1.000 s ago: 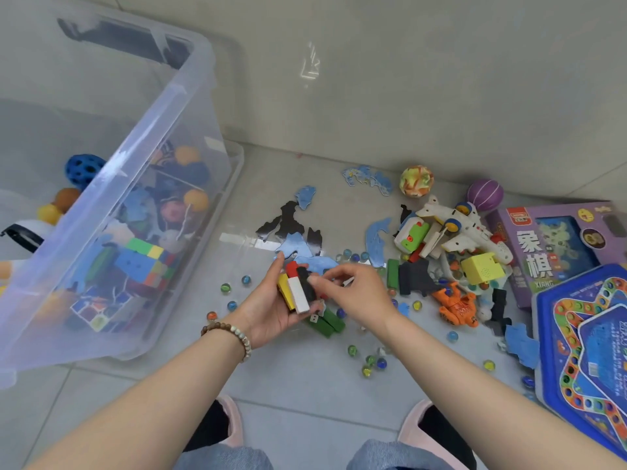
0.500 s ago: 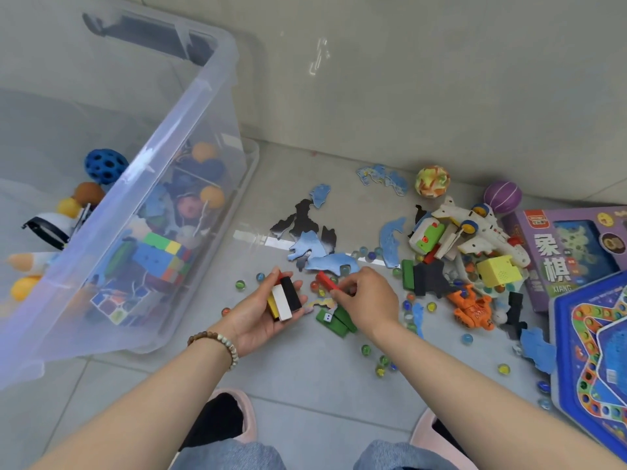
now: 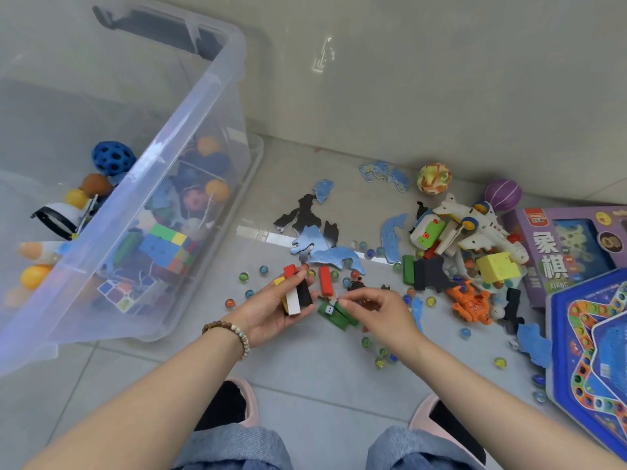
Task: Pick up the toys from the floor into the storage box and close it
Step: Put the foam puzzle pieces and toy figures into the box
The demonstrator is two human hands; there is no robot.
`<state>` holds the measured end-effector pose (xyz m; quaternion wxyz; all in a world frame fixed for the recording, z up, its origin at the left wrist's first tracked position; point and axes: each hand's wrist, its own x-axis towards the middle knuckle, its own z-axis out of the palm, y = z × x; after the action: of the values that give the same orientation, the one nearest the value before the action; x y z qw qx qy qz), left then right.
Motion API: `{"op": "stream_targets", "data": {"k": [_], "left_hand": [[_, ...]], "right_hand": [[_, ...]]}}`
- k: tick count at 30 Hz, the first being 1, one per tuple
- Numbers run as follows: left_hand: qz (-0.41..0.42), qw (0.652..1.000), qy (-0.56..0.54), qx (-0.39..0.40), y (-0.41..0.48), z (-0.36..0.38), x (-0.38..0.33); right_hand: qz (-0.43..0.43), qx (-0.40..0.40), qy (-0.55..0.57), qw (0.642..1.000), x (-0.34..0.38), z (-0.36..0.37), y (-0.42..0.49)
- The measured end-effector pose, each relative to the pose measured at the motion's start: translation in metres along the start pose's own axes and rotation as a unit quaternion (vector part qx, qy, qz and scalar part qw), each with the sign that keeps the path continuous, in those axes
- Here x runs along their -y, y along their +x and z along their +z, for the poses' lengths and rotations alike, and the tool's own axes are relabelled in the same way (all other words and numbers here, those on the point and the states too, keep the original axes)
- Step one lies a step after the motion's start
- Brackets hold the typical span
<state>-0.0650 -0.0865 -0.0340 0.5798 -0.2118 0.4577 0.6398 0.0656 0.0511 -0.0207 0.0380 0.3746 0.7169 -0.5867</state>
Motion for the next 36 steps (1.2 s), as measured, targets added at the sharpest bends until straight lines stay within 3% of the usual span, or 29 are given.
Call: {"op": "stream_targets", "data": {"k": [8, 17, 20, 25, 28, 30, 33, 36], "left_hand": [[-0.010, 0.999, 0.021, -0.028, -0.002, -0.011, 0.003], [-0.012, 0.999, 0.014, -0.028, -0.002, -0.017, 0.003], [-0.017, 0.999, 0.009, -0.029, -0.002, -0.015, 0.003], [-0.011, 1.000, -0.008, -0.026, -0.001, -0.012, 0.001], [-0.009, 0.999, -0.015, -0.029, -0.002, -0.006, -0.001], [-0.007, 0.999, -0.013, -0.029, -0.002, -0.003, -0.003], [-0.005, 0.999, -0.020, -0.029, -0.003, -0.002, -0.005], [-0.001, 0.999, -0.022, -0.031, -0.004, -0.002, -0.008]], "right_hand": [[-0.043, -0.048, -0.230, 0.971, -0.028, 0.018, -0.001], [-0.119, -0.053, -0.363, 0.923, -0.025, 0.019, 0.003], [-0.126, -0.044, -0.358, 0.924, -0.030, 0.012, 0.001], [-0.079, -0.069, -0.244, 0.964, -0.026, -0.005, 0.001], [-0.012, -0.077, -0.033, 0.996, -0.019, -0.012, 0.008], [0.024, -0.059, 0.089, 0.994, -0.010, -0.014, 0.011], [0.056, -0.014, 0.159, 0.986, 0.000, -0.015, 0.015], [0.120, 0.049, 0.327, 0.936, 0.010, -0.010, 0.020]]}}
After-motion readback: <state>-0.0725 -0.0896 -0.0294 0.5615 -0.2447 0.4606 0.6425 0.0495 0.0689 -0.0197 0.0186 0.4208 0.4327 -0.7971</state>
